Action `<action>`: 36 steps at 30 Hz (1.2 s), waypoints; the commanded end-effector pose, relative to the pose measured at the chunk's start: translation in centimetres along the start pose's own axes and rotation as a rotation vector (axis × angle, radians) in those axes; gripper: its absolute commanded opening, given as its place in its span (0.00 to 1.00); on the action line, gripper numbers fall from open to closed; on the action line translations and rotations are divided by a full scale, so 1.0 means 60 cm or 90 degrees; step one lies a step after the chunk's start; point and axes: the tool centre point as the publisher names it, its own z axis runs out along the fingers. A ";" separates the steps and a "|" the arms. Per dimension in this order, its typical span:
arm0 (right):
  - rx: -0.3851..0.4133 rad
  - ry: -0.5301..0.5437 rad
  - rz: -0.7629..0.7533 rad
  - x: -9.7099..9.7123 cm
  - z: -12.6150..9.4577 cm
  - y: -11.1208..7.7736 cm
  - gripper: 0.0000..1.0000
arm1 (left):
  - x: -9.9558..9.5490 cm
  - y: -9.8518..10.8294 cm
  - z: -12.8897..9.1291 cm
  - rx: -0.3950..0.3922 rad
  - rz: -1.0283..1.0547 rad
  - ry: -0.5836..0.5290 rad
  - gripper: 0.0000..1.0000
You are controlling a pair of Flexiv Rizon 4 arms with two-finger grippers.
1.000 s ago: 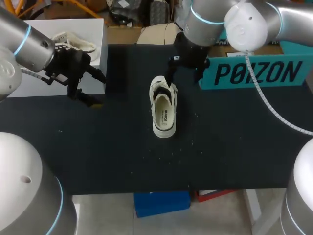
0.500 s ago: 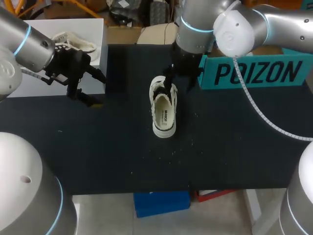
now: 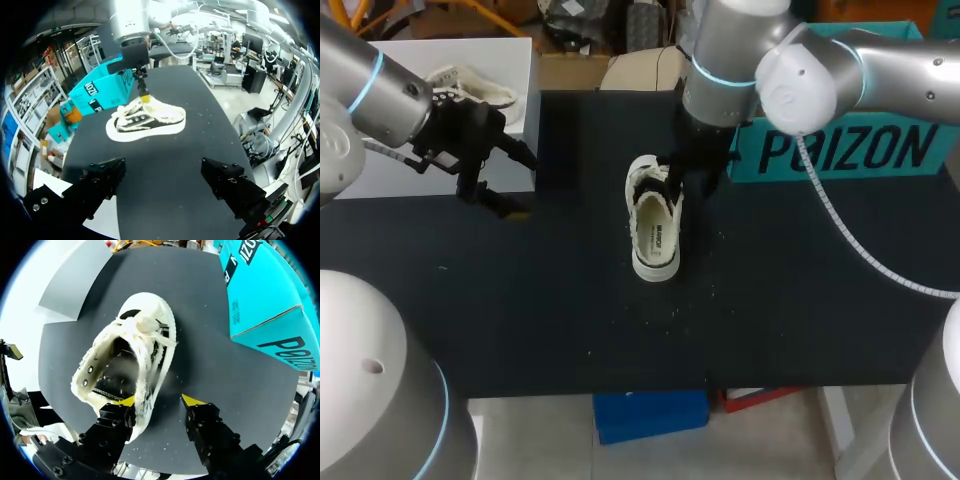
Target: Take the shoe out of the shoebox, open the shoe tongue, remove and reinsert the insole, then place the shoe into the shoebox
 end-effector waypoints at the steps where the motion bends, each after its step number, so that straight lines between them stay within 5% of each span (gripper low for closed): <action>1: 0.012 0.002 -0.006 0.001 0.028 0.015 0.49 | 0.001 0.001 0.002 -0.001 0.001 -0.002 1.00; 16: 0.031 -0.014 0.003 -0.003 0.079 0.006 0.47 | 0.001 0.001 0.002 -0.001 0.001 -0.002 1.00; 18: 0.028 -0.018 0.012 -0.005 0.082 0.005 0.33 | 0.001 0.001 0.002 -0.001 0.001 -0.002 1.00; 20: 0.026 -0.018 0.016 -0.001 0.081 0.004 0.00 | 0.001 0.001 0.002 -0.001 0.001 -0.002 1.00; 22: 0.023 -0.016 0.022 0.002 0.079 0.003 0.00 | 0.001 0.001 0.002 -0.001 0.001 -0.002 1.00; 28: 0.018 0.001 0.005 0.006 0.058 0.000 0.00 | 0.001 0.001 0.002 -0.001 0.001 -0.002 1.00; 36: 0.027 -0.022 -0.041 -0.010 -0.044 -0.030 0.00 | 0.001 0.001 0.002 -0.001 0.001 -0.002 1.00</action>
